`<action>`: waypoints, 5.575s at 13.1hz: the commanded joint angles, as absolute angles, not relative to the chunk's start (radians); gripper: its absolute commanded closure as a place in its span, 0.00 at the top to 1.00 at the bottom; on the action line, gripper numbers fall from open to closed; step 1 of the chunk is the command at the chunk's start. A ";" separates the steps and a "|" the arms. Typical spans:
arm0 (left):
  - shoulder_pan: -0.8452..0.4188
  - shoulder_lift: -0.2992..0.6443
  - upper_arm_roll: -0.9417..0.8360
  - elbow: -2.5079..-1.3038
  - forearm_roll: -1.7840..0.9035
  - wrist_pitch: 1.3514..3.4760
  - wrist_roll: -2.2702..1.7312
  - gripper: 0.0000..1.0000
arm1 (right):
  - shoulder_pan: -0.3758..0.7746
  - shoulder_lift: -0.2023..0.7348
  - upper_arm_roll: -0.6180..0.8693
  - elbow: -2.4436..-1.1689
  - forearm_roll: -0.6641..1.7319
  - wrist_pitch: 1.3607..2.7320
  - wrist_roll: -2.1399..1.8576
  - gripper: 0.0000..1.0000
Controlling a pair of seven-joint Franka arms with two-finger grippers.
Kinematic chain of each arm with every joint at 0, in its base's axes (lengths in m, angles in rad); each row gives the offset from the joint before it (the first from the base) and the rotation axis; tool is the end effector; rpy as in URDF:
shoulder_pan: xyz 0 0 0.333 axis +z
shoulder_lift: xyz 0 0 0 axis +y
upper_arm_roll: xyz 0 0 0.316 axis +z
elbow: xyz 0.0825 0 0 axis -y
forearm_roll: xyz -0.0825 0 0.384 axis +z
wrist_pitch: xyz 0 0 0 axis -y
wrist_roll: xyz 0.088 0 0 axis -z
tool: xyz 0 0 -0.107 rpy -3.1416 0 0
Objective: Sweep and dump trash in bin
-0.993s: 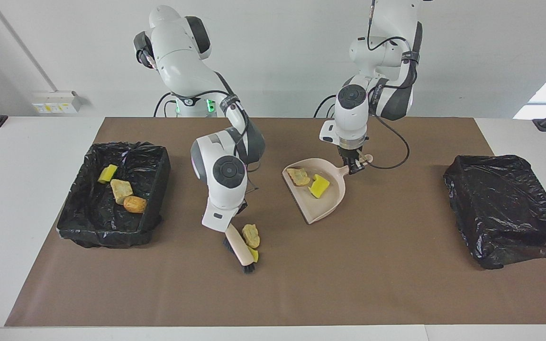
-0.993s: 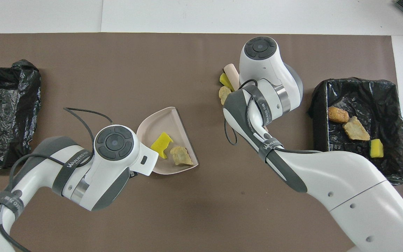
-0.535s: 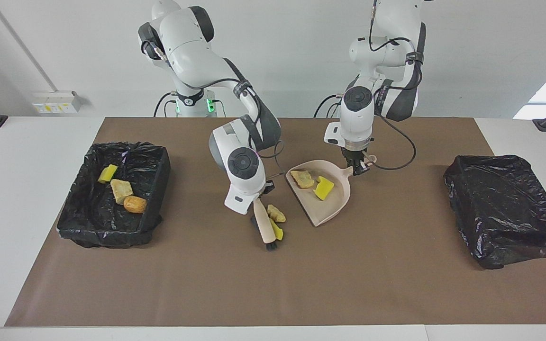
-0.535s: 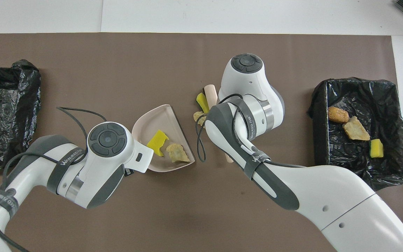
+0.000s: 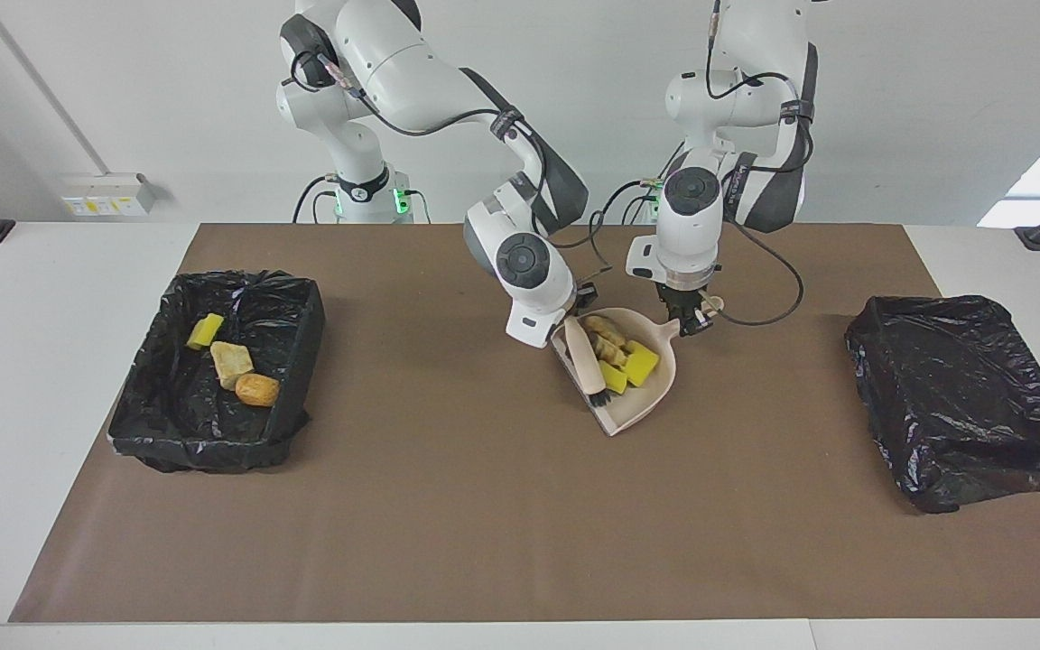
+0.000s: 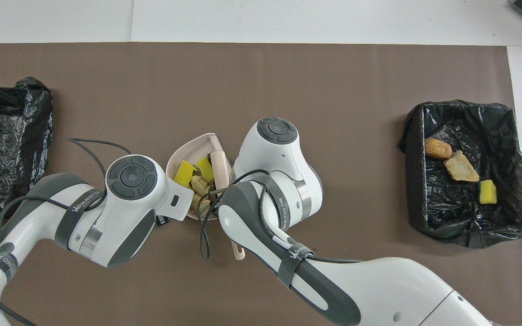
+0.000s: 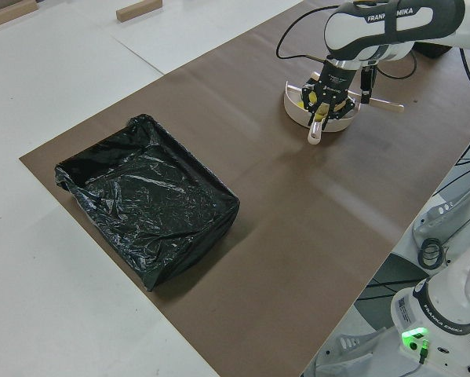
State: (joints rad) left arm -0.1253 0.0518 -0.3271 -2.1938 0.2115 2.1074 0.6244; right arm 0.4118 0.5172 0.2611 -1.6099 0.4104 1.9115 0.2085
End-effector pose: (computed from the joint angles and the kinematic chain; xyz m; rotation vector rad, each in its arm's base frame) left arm 0.4751 -0.2193 0.3528 -2.4678 1.6851 0.2203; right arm 0.5151 0.4200 0.3293 -2.6969 -0.3583 0.5525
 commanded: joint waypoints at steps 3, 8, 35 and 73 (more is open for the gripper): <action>-0.104 0.038 -0.331 -2.221 0.219 2.140 0.692 0.00 | 0.341 0.443 0.267 -1.646 0.425 1.821 0.213 0.00; -0.086 0.049 -0.331 -2.221 0.213 2.166 0.769 0.00 | 0.282 0.399 0.265 -1.629 0.396 1.729 0.296 0.00; -0.080 0.028 -0.078 -2.126 0.137 2.097 1.422 0.00 | 0.365 0.325 0.267 -1.643 0.396 1.769 0.650 0.00; -0.008 0.233 0.270 -1.439 0.907 1.925 1.686 0.00 | 0.390 0.282 0.267 -1.591 0.131 1.686 0.461 1.00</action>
State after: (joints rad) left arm -0.0048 0.2655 0.3319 -1.4504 0.9296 1.9878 1.6991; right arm 0.4482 0.2936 0.2547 -1.6498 0.1842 1.7484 0.5484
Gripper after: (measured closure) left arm 0.670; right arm 0.000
